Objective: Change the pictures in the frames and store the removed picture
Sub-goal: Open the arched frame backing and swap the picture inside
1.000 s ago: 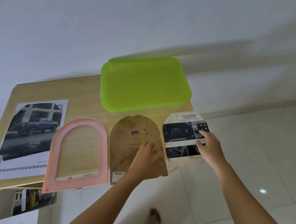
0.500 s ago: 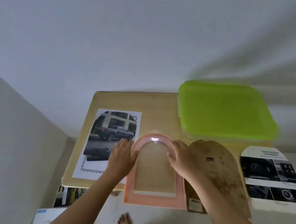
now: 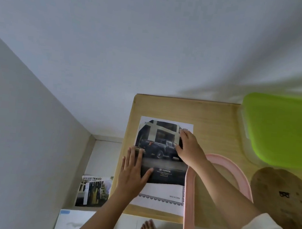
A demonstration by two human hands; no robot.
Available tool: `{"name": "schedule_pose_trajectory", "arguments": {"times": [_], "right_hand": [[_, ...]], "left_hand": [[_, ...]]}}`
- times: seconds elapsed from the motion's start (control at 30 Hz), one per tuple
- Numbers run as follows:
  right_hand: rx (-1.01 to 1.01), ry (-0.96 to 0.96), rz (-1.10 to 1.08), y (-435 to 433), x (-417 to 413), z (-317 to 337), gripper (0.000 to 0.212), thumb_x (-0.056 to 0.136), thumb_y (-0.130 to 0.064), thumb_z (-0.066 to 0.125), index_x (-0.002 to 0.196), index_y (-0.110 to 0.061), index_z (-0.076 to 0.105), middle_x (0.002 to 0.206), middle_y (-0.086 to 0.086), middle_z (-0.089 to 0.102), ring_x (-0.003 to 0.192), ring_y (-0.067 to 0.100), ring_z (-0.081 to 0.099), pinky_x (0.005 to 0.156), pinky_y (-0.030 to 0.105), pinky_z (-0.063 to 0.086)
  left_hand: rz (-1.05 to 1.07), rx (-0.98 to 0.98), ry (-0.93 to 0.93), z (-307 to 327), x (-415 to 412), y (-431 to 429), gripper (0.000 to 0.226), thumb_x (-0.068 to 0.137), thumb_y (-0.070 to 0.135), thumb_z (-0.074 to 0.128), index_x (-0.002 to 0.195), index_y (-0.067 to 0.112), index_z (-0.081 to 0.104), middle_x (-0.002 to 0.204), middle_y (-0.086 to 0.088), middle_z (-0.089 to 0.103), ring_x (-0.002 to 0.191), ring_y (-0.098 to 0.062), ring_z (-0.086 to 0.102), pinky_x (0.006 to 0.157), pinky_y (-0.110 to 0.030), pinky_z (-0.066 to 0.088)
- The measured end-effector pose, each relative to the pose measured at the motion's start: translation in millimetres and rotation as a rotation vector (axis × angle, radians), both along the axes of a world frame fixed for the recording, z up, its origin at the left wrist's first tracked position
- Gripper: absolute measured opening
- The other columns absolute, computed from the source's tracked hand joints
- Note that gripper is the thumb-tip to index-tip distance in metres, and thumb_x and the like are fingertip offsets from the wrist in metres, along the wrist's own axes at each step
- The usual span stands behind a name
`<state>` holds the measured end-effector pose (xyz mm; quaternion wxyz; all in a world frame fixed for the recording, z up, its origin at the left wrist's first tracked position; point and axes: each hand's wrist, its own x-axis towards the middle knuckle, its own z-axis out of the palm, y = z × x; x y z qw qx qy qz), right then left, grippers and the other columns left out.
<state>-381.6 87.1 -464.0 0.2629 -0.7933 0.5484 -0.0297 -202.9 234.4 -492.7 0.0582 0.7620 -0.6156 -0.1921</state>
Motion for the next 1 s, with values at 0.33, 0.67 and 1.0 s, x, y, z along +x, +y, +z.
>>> {"name": "schedule_pose_trajectory", "arguments": {"times": [0.33,0.67,1.0], "right_hand": [[0.006,-0.096,-0.083,-6.4,26.6,-9.8,0.061,0.092,-0.017,0.052,0.145,-0.007,0.023,0.15,0.01,0.026,0.14,0.022,0.02,0.111,0.028,0.021],[0.166,-0.439,-0.381,-10.9,23.9,0.6,0.056,0.089,-0.006,0.056,0.141,-0.015,0.036,0.137,0.009,0.047,0.123,0.024,0.047,0.102,0.037,0.042],[0.272,-0.704,-0.488,-4.0,18.3,16.6,0.052,0.091,0.001,0.051,0.135,-0.025,0.045,0.126,0.01,0.054,0.075,-0.002,0.052,0.052,0.008,0.044]], "left_hand": [[0.0,-0.001,-0.013,-14.6,16.8,-0.1,0.09,0.079,0.075,0.003,0.146,0.018,-0.018,0.153,-0.003,-0.027,0.138,-0.018,-0.029,0.111,-0.029,-0.017],[0.065,-0.059,0.007,-22.8,15.7,0.6,0.087,0.084,0.074,0.007,0.147,0.018,-0.01,0.156,-0.006,-0.013,0.143,-0.021,-0.014,0.114,-0.037,-0.008],[0.152,-0.03,0.077,1.2,12.4,-11.4,0.091,0.08,0.074,0.006,0.149,0.017,-0.01,0.155,-0.007,-0.02,0.14,-0.019,-0.023,0.116,-0.034,-0.008]]}}
